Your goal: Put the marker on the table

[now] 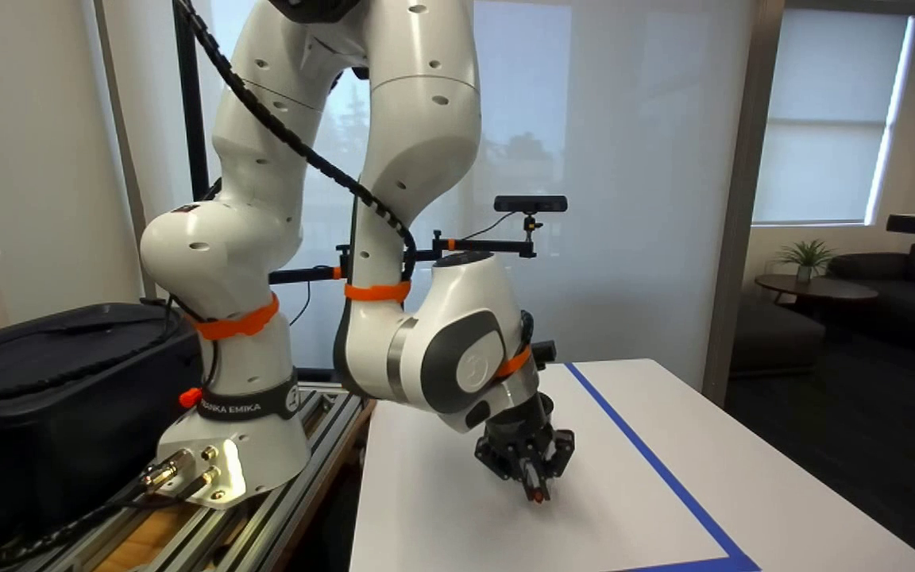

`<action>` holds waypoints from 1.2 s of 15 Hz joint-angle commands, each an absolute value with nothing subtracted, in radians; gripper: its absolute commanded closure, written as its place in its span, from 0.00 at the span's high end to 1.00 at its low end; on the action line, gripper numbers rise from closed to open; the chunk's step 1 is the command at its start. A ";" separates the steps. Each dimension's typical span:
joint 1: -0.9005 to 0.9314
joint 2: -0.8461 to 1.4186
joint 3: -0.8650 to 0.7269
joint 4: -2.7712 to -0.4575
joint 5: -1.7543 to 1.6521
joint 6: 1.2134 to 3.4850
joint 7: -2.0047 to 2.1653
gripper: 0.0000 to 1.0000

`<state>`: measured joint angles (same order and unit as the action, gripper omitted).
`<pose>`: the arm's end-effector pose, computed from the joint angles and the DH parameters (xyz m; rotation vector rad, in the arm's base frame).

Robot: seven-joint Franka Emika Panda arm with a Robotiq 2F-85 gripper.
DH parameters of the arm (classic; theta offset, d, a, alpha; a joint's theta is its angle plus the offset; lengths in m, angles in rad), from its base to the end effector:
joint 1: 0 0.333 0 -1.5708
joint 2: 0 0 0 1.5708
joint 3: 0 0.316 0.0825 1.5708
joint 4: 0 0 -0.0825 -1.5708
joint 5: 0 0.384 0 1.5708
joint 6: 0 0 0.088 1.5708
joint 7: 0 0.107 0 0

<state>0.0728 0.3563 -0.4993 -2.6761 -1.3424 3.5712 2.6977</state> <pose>0.3615 -0.0497 0.1664 -1.8480 2.1100 -0.1384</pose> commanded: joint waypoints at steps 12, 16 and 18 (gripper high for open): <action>0.122 0.307 -0.446 -2.657 -1.390 3.506 2.752 1.00; 0.153 0.210 -0.421 -2.699 -1.539 3.454 2.768 1.00; 0.162 0.190 -0.422 -2.705 -1.650 3.442 2.760 1.00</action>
<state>0.1461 0.2733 -0.4202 -2.6653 -1.5053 3.4860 2.7126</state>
